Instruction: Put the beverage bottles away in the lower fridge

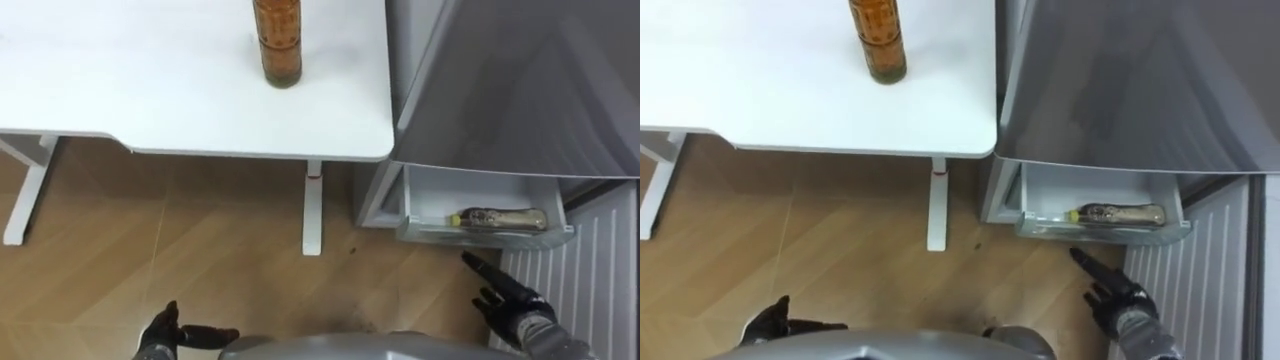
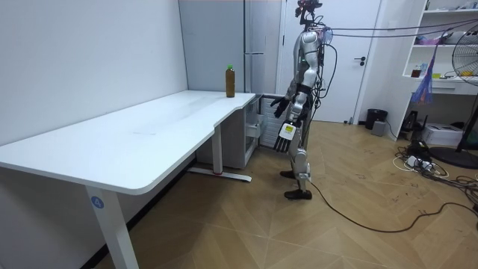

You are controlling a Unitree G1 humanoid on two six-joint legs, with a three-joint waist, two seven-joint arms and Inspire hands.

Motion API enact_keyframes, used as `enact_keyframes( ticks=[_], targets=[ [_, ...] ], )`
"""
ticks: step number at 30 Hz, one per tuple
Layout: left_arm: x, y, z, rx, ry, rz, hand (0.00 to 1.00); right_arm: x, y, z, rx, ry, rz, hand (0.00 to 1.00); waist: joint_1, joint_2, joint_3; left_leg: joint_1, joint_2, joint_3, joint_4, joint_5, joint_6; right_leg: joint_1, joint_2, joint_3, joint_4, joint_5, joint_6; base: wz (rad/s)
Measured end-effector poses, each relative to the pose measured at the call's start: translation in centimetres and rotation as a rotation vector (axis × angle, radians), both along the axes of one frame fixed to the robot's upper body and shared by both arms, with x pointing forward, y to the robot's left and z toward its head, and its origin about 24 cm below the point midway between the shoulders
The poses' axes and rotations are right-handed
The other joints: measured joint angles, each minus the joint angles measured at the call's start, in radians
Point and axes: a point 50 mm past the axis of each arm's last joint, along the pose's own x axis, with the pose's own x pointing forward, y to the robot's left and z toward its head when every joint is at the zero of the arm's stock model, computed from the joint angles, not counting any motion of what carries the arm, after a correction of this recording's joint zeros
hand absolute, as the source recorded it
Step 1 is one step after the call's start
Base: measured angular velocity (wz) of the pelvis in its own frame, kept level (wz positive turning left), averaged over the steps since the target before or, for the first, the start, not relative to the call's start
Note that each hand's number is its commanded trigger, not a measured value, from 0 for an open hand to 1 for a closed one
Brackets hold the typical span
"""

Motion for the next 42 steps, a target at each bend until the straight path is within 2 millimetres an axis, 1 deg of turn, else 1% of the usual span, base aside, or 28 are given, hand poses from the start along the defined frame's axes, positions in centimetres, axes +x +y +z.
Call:
enact_keyframes(
  ticks=[1, 2, 4, 5, 6, 7, 9, 11, 12, 19, 24, 27, 28, 29, 30, 31, 32, 33, 34, 36, 38, 40, 42],
  targets=[
    [-0.3, 0.0, 0.0, 0.001, 0.007, 0.005, 0.0, -0.8, 0.2, -0.2, -0.005, 0.031, 0.026, 0.0, -0.002, -0.001, -0.0024, 0.0, 0.0, -0.001, 0.0, -0.001, 0.0, 0.0, 0.0, 0.0, -0.001, -0.001, 0.0, 0.0],
    [-0.6, 0.0, -0.1, 0.002, 0.014, 0.007, 0.0, -1.3, 0.3, -0.3, -0.007, 0.048, 0.04, 0.0, -0.002, -0.001, -0.0025, 0.0, 0.0, -0.001, 0.0, -0.001, 0.0, 0.0, 0.0, -0.001, -0.002, -0.001, 0.0, 0.0],
    [-0.5, 0.0, 0.0, 0.005, 0.009, 0.006, 0.0, -2.9, 0.7, -0.7, -0.025, 0.124, 0.109, 0.0, -0.005, 0.002, -0.0045, 0.0, 0.0, -0.001, -0.001, -0.002, 0.001, 0.005, 0.0, 0.0, -0.009, 0.0, 0.001, 0.0],
    [-0.5, 0.0, 0.0, 0.006, 0.008, 0.006, 0.0, -3.3, 0.8, -0.8, -0.029, 0.14, 0.129, 0.0, -0.009, 0.004, -0.0055, 0.0, 0.0, -0.001, -0.001, -0.002, 0.001, 0.006, 0.001, 0.0, -0.009, -0.001, 0.001, 0.0],
    [-0.7, 0.0, -0.1, 0.006, 0.01, 0.002, 0.0, -3.8, 1.0, -0.9, -0.041, 0.168, 0.184, 0.0, -0.02, 0.006, -0.0067, 0.0, 0.0, -0.001, 0.0, -0.002, 0.001, 0.007, 0.0, 0.006, -0.009, -0.001, 0.002, 0.0],
    [-0.7, -0.1, -0.1, 0.008, 0.012, -0.006, 0.0, -4.0, 1.1, -0.9, -0.054, 0.19, 0.231, 0.0, -0.026, 0.009, -0.0065, 0.0, 0.0, -0.001, 0.0, -0.002, 0.001, 0.007, 0.0, 0.008, -0.009, -0.001, 0.002, 0.0],
    [-0.9, -0.1, -0.1, 0.008, 0.015, -0.006, 0.0, -4.3, 1.3, -1.0, -0.073, 0.214, 0.272, 0.0, -0.035, 0.016, -0.0058, 0.001, 0.0, -0.001, 0.0, -0.002, 0.001, 0.006, 0.001, 0.009, -0.009, -0.001, 0.002, -0.02],
    [-0.6, -0.1, -0.1, 0.007, 0.009, -0.009, 0.0, -4.5, 1.6, -1.1, -0.091, 0.233, 0.316, 0.0, -0.044, 0.018, -0.0043, 0.001, 0.0, -0.001, 0.0, -0.002, 0.001, 0.006, 0.001, 0.011, -0.01, -0.002, 0.003, 0.0],
    [-0.5, -0.2, -0.1, 0.006, 0.006, -0.012, 0.0, -4.9, 1.7, -1.2, -0.095, 0.249, 0.326, 0.0, -0.045, 0.019, -0.0037, 0.001, 0.0, -0.001, 0.0, -0.002, 0.001, 0.005, 0.001, 0.013, -0.011, -0.002, 0.003, 0.0],
    [-0.7, -0.3, -0.2, 0.009, 0.02, -0.019, 0.0, -4.7, 1.9, -1.2, -0.139, 0.272, 0.39, 0.0, -0.046, 0.023, -0.0022, 0.005, 0.0, -0.002, -0.001, -0.013, 0.005, -0.001, 0.008, 0.036, -0.011, -0.001, 0.004, -0.08],
    [-0.3, -0.3, -0.1, 0.015, 0.019, -0.058, 0.0, -4.4, 1.9, -1.2, -0.159, 0.278, 0.418, 0.0, -0.047, 0.023, -0.0019, 0.001, -0.002, 0.001, 0.0, -0.014, 0.006, -0.011, 0.008, 0.044, -0.005, -0.001, 0.005, -0.05],
    [0.0, -0.3, -0.1, 0.009, 0.019, -0.072, 0.0, -4.2, 1.9, -1.1, -0.173, 0.275, 0.446, 0.0, -0.048, 0.021, -0.0001, 0.001, -0.007, 0.012, 0.009, -0.014, 0.007, -0.022, 0.002, 0.053, 0.015, -0.009, 0.007, -0.13],
    [0.1, -0.4, -0.1, 0.01, 0.021, -0.081, 0.0, -4.0, 1.9, -1.1, -0.178, 0.269, 0.453, 0.0, -0.047, 0.019, 0.0014, 0.001, -0.013, 0.016, 0.019, -0.015, 0.007, -0.032, -0.005, 0.061, 0.035, -0.018, 0.01, -0.17],
    [0.1, -0.4, -0.1, 0.007, 0.021, -0.084, 0.0, -4.0, 1.9, -1.1, -0.181, 0.266, 0.455, 0.0, -0.048, 0.018, 0.0011, 0.001, -0.016, 0.017, 0.021, -0.015, 0.008, -0.036, -0.009, 0.063, 0.045, -0.023, 0.011, -0.12],
    [0.1, -0.4, -0.2, 0.003, 0.023, -0.085, 0.0, -3.8, 1.9, -1.1, -0.185, 0.261, 0.458, 0.0, -0.051, 0.016, 0.003, 0.002, -0.02, 0.017, 0.025, -0.02, 0.015, -0.04, -0.013, 0.067, 0.059, -0.03, 0.015, -0.08],
    [0.1, -0.4, -0.2, 0.002, 0.022, -0.085, 0.0, -3.8, 1.9, -1.0, -0.185, 0.259, 0.458, 0.0, -0.051, 0.014, 0.0046, 0.003, -0.024, 0.021, 0.025, -0.022, 0.019, -0.045, -0.016, 0.073, 0.067, -0.033, 0.018, -0.08],
    [0.2, -0.4, -0.2, 0.002, 0.021, -0.083, 0.0, -3.7, 1.9, -1.0, -0.185, 0.258, 0.458, 0.0, -0.049, 0.017, 0.0051, 0.003, -0.026, 0.024, 0.026, -0.022, 0.02, -0.05, -0.017, 0.077, 0.073, -0.033, 0.019, -0.12],
    [0.1, -0.4, -0.2, 0.002, 0.023, -0.081, 0.0, -3.6, 1.8, -1.0, -0.189, 0.257, 0.463, 0.0, -0.049, 0.015, 0.0036, 0.0, -0.028, 0.025, 0.026, -0.026, 0.025, -0.057, -0.019, 0.079, 0.077, -0.034, 0.021, -0.08],
    [0.1, -0.3, -0.2, 0.003, 0.027, -0.082, 0.0, -3.7, 1.9, -1.0, -0.188, 0.259, 0.464, 0.0, -0.049, 0.014, 0.0045, 0.0, -0.029, 0.025, 0.024, -0.029, 0.029, -0.058, -0.019, 0.08, 0.076, -0.032, 0.024, -0.04],
    [-0.1, -0.3, -0.2, 0.006, 0.035, -0.076, 0.0, -3.6, 1.9, -1.0, -0.188, 0.26, 0.472, 0.0, -0.042, 0.016, 0.0028, 0.009, -0.029, 0.026, 0.011, -0.033, 0.031, -0.056, -0.017, 0.086, 0.074, -0.029, 0.027, -0.09],
    [-0.4, -0.1, -0.2, 0.011, 0.04, -0.065, 0.0, -3.8, 1.9, -1.1, -0.183, 0.263, 0.474, 0.0, -0.04, 0.013, 0.0012, 0.022, -0.03, 0.028, 0.003, -0.034, 0.032, -0.05, -0.013, 0.096, 0.071, -0.026, 0.027, -0.16],
    [-0.9, 0.0, -0.2, 0.027, 0.049, -0.049, 0.0, -3.9, 2.0, -1.1, -0.18, 0.264, 0.482, 0.0, -0.043, 0.007, 0.0014, 0.026, -0.03, 0.026, 0.0, -0.034, 0.032, -0.047, -0.011, 0.099, 0.072, -0.026, 0.027, -0.05],
    [-1.1, 0.0, -0.2, 0.034, 0.054, -0.046, 0.0, -3.8, 2.0, -1.1, -0.18, 0.266, 0.487, 0.0, -0.042, 0.006, 0.0013, 0.027, -0.029, 0.026, 0.0, -0.034, 0.032, -0.047, -0.009, 0.099, 0.072, -0.026, 0.027, 0.0]
  ],
)
